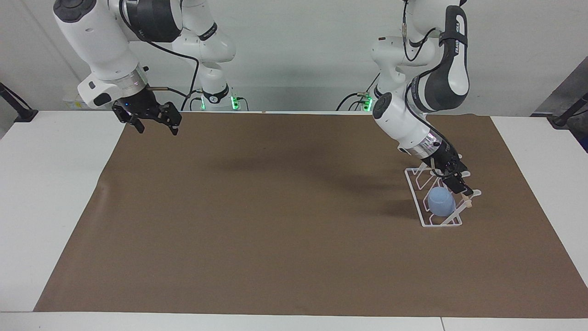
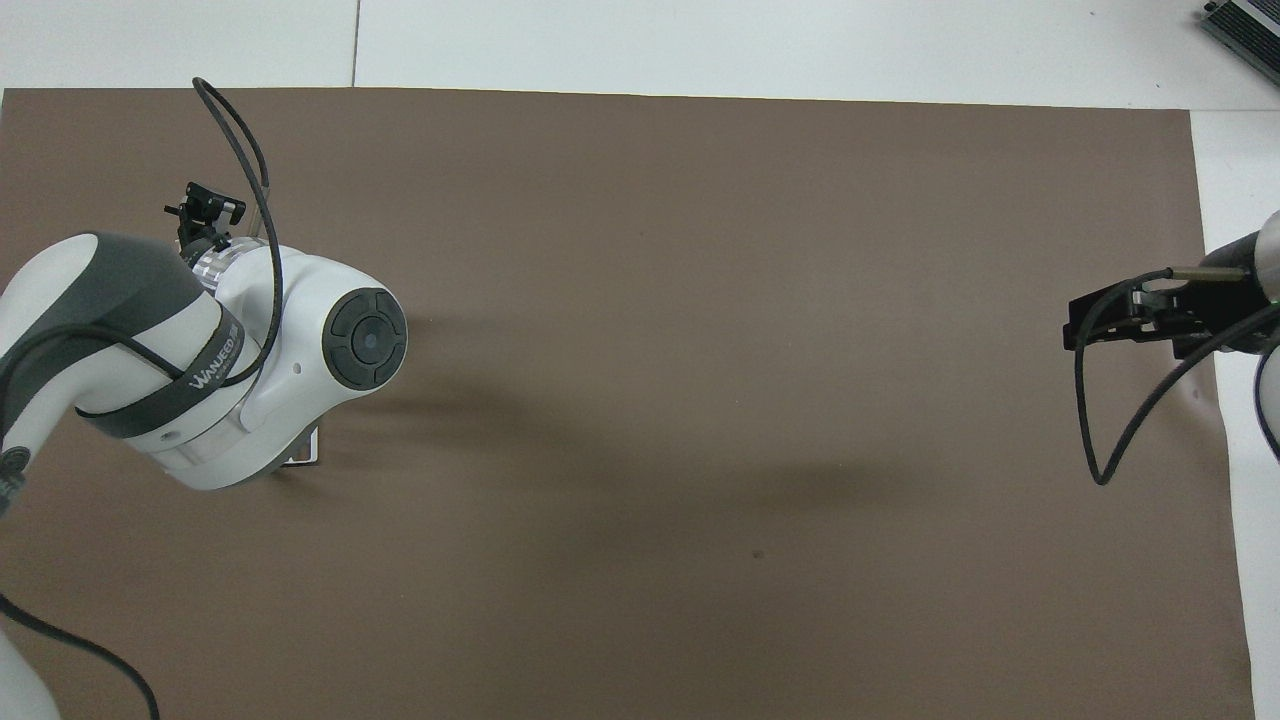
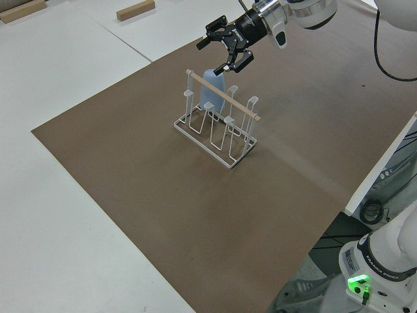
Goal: Hang cup on cup holder
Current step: 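Release the cup and draw the left gripper back from the rack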
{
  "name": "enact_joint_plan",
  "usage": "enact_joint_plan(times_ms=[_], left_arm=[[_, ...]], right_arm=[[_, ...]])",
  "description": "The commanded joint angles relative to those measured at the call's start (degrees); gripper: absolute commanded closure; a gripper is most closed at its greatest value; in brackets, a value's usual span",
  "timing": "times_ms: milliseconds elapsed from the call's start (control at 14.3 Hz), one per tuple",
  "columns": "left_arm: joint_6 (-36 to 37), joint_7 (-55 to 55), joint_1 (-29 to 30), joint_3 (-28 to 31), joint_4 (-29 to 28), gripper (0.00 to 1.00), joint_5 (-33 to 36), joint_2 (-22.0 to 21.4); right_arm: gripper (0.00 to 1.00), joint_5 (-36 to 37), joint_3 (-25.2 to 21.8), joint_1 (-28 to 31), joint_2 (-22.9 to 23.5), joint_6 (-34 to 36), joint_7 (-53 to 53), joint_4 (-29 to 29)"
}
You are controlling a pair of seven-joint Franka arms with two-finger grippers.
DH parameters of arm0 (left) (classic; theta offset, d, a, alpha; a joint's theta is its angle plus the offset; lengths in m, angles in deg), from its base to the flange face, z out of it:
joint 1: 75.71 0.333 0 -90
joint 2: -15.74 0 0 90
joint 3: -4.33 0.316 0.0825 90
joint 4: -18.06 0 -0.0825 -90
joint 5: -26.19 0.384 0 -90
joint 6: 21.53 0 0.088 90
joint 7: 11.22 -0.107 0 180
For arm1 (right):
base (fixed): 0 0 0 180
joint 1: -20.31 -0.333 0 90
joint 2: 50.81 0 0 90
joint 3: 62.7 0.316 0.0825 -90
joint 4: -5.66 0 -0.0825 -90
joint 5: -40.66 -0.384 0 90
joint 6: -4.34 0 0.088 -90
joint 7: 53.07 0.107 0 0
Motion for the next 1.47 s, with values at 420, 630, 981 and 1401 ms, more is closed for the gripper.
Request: enact_joint_plan(times_ms=[420, 630, 981, 1401], left_arm=[[3.6, 1.2, 0.1, -0.4, 8.5, 0.00, -15.3, -2.0], [4.2, 1.2, 1.1, 0.6, 9.0, 0.00, -28.2, -6.1], [7.4, 3.7, 6.9, 0.8, 11.9, 0.00, -46.7, -8.1], [14.5, 18.8, 12.3, 1.0, 19.4, 0.00, -59.9, -8.1]], right_arm=[[0.00, -0.2, 0.3, 0.6, -0.7, 0.2, -0.8, 0.4], [0.00, -0.2, 0.3, 0.6, -0.7, 0.2, -0.8, 0.4], [0.00, -0.2, 0.3, 0.6, -0.7, 0.2, -0.8, 0.4], [0.00, -0.2, 0.3, 0.6, -0.7, 0.2, -0.8, 0.4]])
